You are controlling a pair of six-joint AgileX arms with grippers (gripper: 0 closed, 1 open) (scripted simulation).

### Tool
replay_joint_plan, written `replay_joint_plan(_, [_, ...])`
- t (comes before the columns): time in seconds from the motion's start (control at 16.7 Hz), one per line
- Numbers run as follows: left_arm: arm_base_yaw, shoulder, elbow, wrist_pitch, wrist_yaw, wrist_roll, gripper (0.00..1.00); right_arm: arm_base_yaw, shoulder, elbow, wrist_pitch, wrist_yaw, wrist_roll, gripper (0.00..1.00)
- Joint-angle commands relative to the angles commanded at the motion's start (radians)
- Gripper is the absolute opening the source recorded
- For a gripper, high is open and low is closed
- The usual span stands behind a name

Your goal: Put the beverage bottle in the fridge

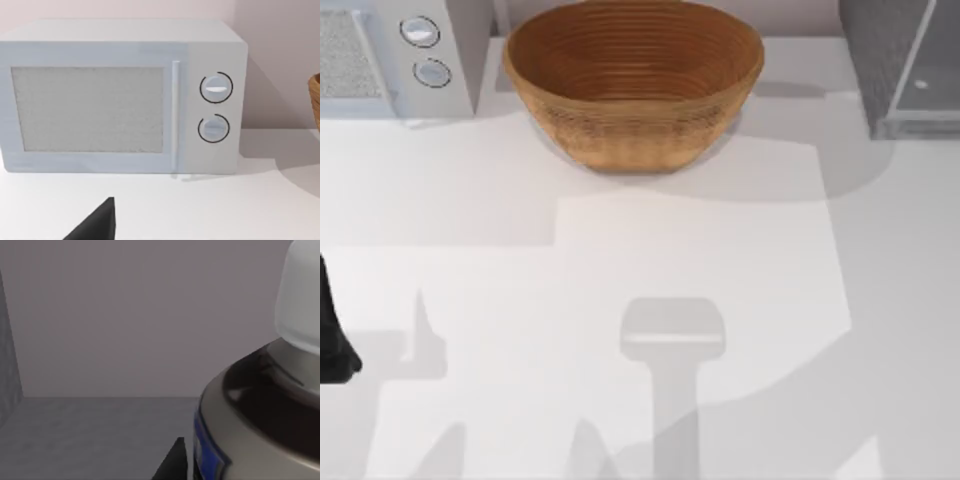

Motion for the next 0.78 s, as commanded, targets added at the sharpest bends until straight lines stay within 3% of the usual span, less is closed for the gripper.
replay_joint_plan(0.78, [0.000, 0.000, 0.000, 0.000, 0.000, 0.000, 1.00, 0.028, 0.129, 0.261, -0.128, 0.027, -0.003, 0.01])
